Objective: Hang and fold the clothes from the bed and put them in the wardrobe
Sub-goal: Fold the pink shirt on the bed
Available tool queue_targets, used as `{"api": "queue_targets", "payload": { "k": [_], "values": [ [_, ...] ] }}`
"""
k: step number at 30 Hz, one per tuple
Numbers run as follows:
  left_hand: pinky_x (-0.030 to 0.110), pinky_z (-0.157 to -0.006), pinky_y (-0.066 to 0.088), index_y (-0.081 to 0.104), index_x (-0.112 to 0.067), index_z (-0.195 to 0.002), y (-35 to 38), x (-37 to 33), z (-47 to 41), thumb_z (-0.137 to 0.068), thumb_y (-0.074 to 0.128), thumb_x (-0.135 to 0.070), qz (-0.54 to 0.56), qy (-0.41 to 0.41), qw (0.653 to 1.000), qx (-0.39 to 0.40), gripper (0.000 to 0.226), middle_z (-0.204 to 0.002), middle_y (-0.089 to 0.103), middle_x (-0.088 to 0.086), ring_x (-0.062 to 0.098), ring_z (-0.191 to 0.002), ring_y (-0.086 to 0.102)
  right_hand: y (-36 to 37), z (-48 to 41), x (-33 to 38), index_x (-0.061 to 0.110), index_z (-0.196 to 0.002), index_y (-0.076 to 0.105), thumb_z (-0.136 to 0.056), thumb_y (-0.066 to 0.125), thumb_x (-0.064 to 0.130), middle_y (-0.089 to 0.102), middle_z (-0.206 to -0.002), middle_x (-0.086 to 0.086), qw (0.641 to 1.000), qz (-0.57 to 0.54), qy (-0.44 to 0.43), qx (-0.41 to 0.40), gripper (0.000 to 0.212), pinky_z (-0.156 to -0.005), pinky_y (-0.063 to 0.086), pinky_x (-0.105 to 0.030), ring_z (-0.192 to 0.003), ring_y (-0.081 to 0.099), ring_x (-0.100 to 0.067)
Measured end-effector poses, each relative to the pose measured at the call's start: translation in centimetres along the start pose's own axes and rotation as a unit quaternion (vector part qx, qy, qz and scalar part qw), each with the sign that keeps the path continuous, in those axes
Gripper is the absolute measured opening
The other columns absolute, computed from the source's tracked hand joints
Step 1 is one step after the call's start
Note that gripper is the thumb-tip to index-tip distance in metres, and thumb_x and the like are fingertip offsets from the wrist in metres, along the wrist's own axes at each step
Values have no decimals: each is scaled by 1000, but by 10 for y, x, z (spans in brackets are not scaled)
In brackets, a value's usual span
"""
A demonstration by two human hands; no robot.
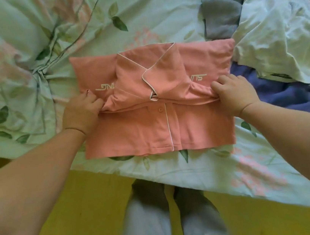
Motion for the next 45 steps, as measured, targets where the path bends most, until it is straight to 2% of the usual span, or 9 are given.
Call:
{"api": "queue_targets", "payload": {
  "k": [5,13,20,26,31,35,39,41,45],
  "values": [
    [45,-78,39,71,-7,-81,11,2,16,-76,63,-18,-81,-66,993,61,14,-96,70,18,39,-91,61,13,-6,3,5,-110,59,-71,65,7,56,-100,-24,997,38,63,39,39,-64,26,-43,-87,56,-43],
    [48,-114,21,75,-17,-89,-7,-19,37,-101,51,-6,-112,-1,990,-89,29,-132,67,5,42,-129,53,27,18,23,-4,-97,58,-81,61,-2,53,-101,-27,999,10,7,34,17,-67,26,-45,-93,50,-42],
    [54,-96,41,77,-5,-108,14,-17,57,-82,54,-18,-24,-61,994,84,37,-110,74,15,39,-101,64,32,31,18,5,-95,60,-80,65,24,54,-107,-18,994,-29,80,68,24,-75,35,-43,-101,50,-38],
    [44,-85,41,72,-20,-95,-7,-15,2,-88,42,-49,147,-320,932,80,43,-94,70,13,39,-97,61,11,-27,44,21,-125,66,-90,50,42,72,-116,-3,893,-387,221,62,44,-92,53,-41,-108,65,-27],
    [26,-82,50,71,-17,-116,21,-34,-22,-80,71,-18,465,-440,766,62,36,-109,72,2,20,-102,66,18,-50,59,19,-93,69,-73,61,15,67,-80,2,779,-545,307,37,22,-55,52,-27,-80,66,-23],
    [34,-84,52,64,-12,-117,2,-50,-2,-77,75,-19,348,-307,884,50,42,-110,69,7,29,-102,65,22,-18,63,16,-95,72,-67,65,6,68,-78,6,797,-536,278,14,30,-62,52,-31,-76,65,-15],
    [47,-70,50,67,-5,-98,0,-91,37,-81,72,-21,190,-40,979,56,24,-96,65,20,37,-85,63,27,30,92,18,-101,73,-72,70,13,69,-98,-8,941,-320,84,66,30,-73,52,-38,-90,65,-31],
    [47,-68,47,67,-4,-93,12,-106,59,-86,65,-24,116,64,987,91,22,-101,64,20,36,-86,62,35,51,106,16,-99,72,-71,80,24,64,-106,-11,973,-221,-12,64,31,-75,49,-39,-94,61,-33],
    [46,-72,49,72,-6,-96,21,-100,69,-83,62,-15,106,41,987,111,18,-108,67,17,37,-96,64,45,65,114,15,-106,74,-77,70,19,60,-120,-11,981,-175,-48,66,29,-85,47,-43,-113,54,-35]
  ]
}}
Point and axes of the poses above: each hand's wrist, its own z-axis away from the middle knuckle, its own y-axis out of the palm, x = y × z, the point moved 9 cm from there along -z, towards the middle knuckle
